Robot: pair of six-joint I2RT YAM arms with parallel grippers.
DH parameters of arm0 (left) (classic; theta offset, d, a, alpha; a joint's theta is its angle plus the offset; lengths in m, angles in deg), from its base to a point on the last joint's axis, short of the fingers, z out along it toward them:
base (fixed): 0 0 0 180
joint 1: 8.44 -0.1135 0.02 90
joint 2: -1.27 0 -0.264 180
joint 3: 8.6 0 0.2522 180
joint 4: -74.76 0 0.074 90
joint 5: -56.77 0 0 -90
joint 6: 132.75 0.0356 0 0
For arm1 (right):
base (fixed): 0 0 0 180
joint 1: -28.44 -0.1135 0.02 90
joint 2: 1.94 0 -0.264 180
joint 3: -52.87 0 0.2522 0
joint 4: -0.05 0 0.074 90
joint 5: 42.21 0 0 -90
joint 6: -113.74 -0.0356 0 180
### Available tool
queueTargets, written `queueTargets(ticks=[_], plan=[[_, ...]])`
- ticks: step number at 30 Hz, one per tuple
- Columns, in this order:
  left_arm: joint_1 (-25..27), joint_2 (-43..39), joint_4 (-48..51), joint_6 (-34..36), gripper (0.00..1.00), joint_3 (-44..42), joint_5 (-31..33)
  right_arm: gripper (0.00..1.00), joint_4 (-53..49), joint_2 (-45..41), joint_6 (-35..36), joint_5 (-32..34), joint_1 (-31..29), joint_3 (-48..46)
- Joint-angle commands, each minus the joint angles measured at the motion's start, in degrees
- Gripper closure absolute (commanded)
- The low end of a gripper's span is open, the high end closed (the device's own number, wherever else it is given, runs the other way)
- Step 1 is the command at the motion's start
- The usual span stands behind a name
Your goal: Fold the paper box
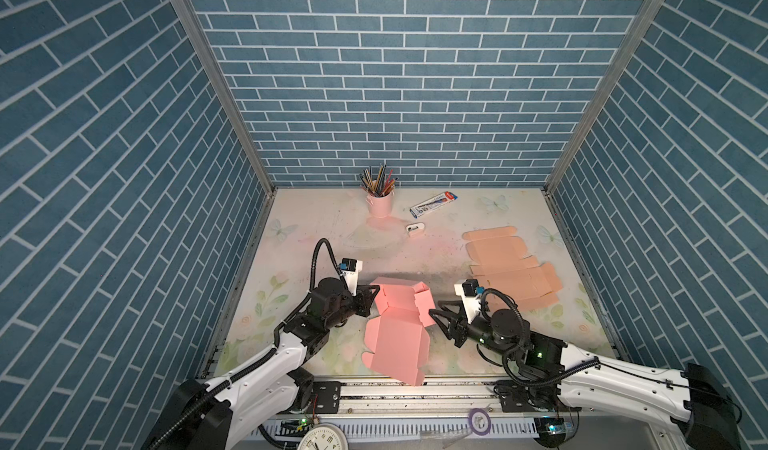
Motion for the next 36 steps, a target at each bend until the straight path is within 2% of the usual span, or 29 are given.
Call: queueTargets(ticks=[1,16,36], plan=[[-0.3,0.92,-2.76,-0.53,0.91,-1.14,0.57,0.57,0.21,2.78,0.13,0.14,0.11,2.95],[2.77,2.03,0.74,-4.35,0.91,0.12,11.4,0.57,-9.74,19.97,-3.19,7.6,-2.18,15.15],[9.18,5.04,1.34,-7.65,0.93,2.26,22.86,0.61,-33.52,38.68,-9.07,25.27,-7.11,35.82]])
